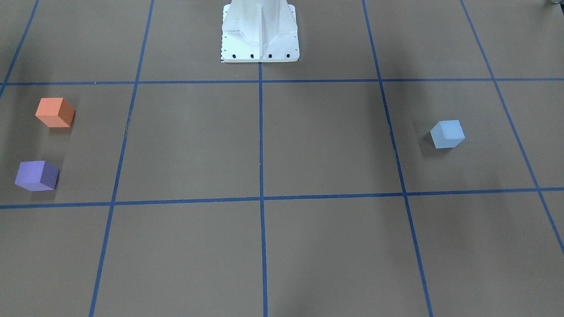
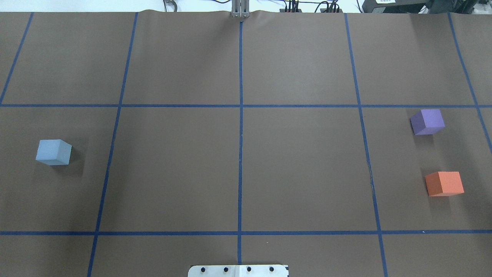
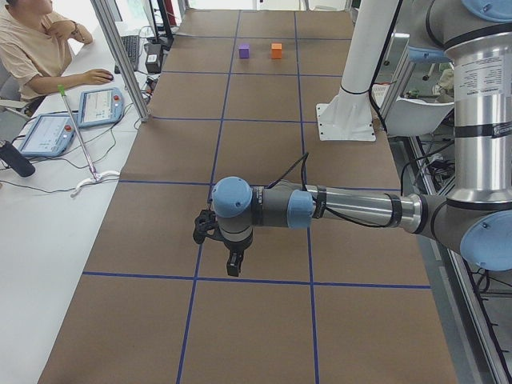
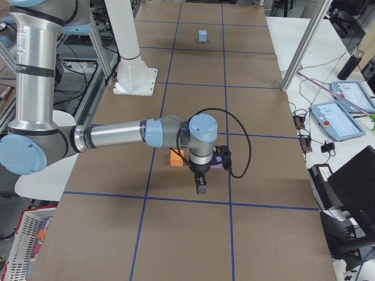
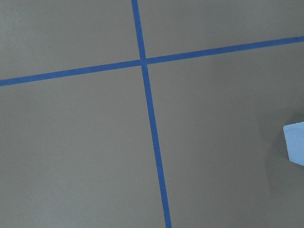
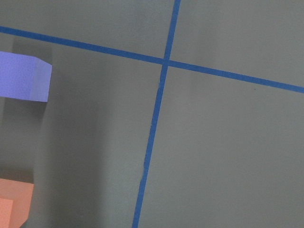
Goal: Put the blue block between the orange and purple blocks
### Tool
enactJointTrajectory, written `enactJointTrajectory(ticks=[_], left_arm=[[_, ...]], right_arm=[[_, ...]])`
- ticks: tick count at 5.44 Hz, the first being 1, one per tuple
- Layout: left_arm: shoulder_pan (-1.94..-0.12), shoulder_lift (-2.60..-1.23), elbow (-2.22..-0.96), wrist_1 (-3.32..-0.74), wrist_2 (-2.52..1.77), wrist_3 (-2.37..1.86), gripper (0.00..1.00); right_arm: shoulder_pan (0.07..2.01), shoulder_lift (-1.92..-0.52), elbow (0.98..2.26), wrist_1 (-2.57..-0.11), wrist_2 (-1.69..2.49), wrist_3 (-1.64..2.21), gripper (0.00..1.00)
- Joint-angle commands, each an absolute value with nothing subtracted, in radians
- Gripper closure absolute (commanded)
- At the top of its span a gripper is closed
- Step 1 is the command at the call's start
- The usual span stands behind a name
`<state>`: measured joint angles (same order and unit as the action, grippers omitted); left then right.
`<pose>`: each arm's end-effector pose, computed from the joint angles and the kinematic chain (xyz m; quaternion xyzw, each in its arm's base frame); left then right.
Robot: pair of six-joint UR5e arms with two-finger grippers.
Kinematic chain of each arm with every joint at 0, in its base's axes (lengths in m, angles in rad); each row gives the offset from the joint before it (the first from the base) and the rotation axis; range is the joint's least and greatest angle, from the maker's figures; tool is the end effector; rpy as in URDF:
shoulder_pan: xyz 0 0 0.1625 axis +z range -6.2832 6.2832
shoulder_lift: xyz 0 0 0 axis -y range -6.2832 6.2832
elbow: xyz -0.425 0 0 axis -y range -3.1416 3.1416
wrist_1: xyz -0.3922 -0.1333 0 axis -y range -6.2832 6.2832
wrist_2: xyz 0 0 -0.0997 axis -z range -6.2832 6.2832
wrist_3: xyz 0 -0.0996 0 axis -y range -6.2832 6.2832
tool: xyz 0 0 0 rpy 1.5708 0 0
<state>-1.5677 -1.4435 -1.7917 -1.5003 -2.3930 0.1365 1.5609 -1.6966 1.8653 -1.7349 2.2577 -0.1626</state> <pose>-0.0590 -0.4380 0.6129 0.0372 0.3980 0.0685 0.9141 0.0658 -0.4340 0.5948 0.0278 -0.3356 -0.0819 0.9380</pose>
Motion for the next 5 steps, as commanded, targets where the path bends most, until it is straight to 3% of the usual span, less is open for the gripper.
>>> enactJointTrajectory(ticks=[1, 4, 5], left_arm=[[-1.566, -1.443, -1.799, -1.503, -2.393, 0.138, 0.0], [-1.565, -1.465, -1.807, -1.553, -2.404, 0.127, 0.0], [-1.563, -1.488, -1.807, -1.7, -2.401, 0.127, 0.0]], right_arm=[[1.557, -1.697, 1.865, -1.735, 2.258, -0.164, 0.0], [1.545, -1.697, 1.868, -1.666, 2.31, -0.116, 0.0], [1.53, -1.697, 1.867, -1.613, 2.312, -0.053, 0.0]])
